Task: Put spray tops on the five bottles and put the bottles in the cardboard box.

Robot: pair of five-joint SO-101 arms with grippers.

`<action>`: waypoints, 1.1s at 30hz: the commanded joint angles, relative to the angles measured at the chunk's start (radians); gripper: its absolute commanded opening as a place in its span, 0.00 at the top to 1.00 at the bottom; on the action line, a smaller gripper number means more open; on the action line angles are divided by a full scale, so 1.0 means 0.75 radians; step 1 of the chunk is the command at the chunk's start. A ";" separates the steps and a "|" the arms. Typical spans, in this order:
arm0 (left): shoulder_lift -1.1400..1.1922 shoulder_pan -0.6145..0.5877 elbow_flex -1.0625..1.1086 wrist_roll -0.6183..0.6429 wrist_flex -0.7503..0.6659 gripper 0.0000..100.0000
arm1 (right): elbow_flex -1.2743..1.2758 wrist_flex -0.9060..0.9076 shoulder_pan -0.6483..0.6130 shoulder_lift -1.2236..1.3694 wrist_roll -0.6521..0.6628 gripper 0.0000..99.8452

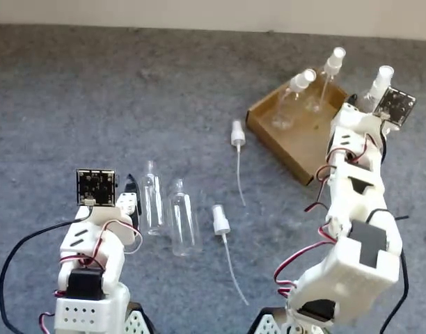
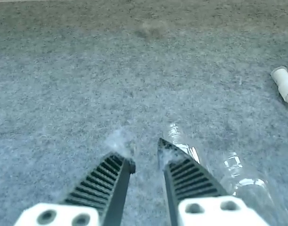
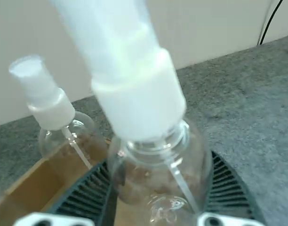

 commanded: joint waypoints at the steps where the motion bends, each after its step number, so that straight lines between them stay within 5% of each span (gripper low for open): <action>1: -0.013 -0.013 -0.009 -0.068 -0.027 0.95 | -0.120 -0.036 0.013 0.015 -0.023 0.81; 33: -0.013 -0.011 0.015 -0.153 -0.029 0.95 | -0.353 -0.036 -0.052 0.304 -0.018 0.81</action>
